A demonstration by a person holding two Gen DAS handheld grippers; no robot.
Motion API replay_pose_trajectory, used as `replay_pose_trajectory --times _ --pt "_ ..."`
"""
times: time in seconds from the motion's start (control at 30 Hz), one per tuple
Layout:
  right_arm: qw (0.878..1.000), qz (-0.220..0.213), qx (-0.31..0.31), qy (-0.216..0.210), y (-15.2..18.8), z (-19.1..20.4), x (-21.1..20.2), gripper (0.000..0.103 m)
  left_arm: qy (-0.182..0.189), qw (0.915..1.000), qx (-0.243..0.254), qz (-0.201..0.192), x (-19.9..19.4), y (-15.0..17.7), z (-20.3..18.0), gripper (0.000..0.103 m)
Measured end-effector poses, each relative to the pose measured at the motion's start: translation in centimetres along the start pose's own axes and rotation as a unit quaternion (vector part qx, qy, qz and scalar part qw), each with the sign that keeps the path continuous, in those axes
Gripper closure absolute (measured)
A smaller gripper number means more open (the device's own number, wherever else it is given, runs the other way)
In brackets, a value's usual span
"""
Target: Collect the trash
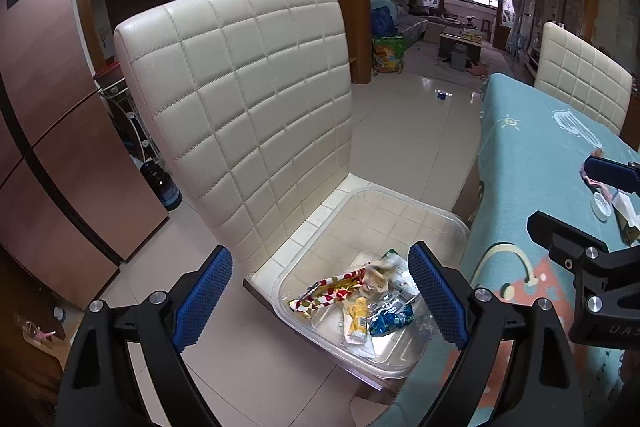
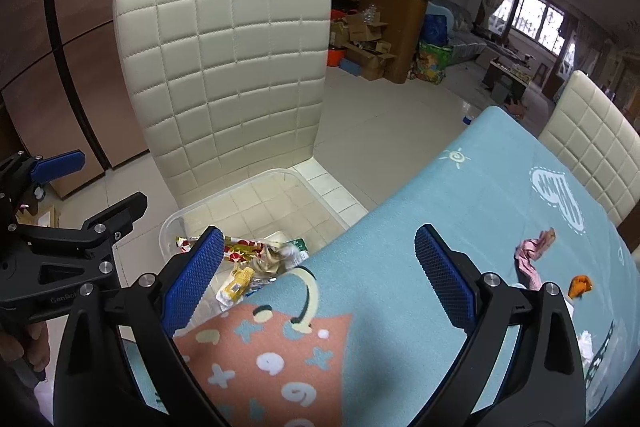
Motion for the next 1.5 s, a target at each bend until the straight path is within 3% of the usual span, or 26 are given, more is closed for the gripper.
replay_pose_trajectory --times 0.27,0.5,0.7,0.93,1.13,1.3,1.33,1.5 --pt "0.998 -0.012 0.053 0.036 3.5 -5.3 -3.8 0.008 0.034 0.9987 0.034 -0.019 -3.2 -0.2 -4.9 0.016" --pt "0.990 -0.010 0.120 0.077 7.9 -12.6 -7.2 0.010 0.082 0.9928 0.081 -0.030 -6.0 -0.5 -12.5 0.016" --pt "0.977 0.000 0.164 0.135 12.9 -19.9 -10.7 0.020 0.136 0.9832 0.116 -0.037 -8.5 -0.5 -19.9 0.016" --pt "0.964 0.016 0.214 0.157 17.5 -26.1 -12.8 0.030 0.192 0.9672 0.164 -0.030 -10.2 -0.1 -29.3 0.016" --pt "0.948 0.023 0.242 0.207 19.7 -30.8 -15.1 0.030 0.191 0.9579 0.210 -0.043 -10.9 0.1 -35.2 0.016" --pt "0.931 0.031 0.294 0.214 21.9 -34.5 -15.5 0.028 0.183 0.9547 0.231 -0.039 -10.2 0.4 -38.0 0.016" --pt "0.927 0.032 0.303 0.217 22.3 -35.2 -15.4 0.023 0.182 0.9534 0.238 -0.037 -9.9 0.5 -38.6 0.016" --pt "0.925 0.038 0.316 0.209 23.3 -36.1 -14.4 0.020 0.174 0.9507 0.254 -0.038 -9.3 1.2 -39.9 0.016"
Point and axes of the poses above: each gripper's, at about its wrist camera, not at the fingertips, and x roughly the way its jaws point, z to its left, y to its underside, the point moved 8 cm from there along x, roughly the way its jaws point, and after that the axes turned 11 degrees about -y, right-handed, at the moved point
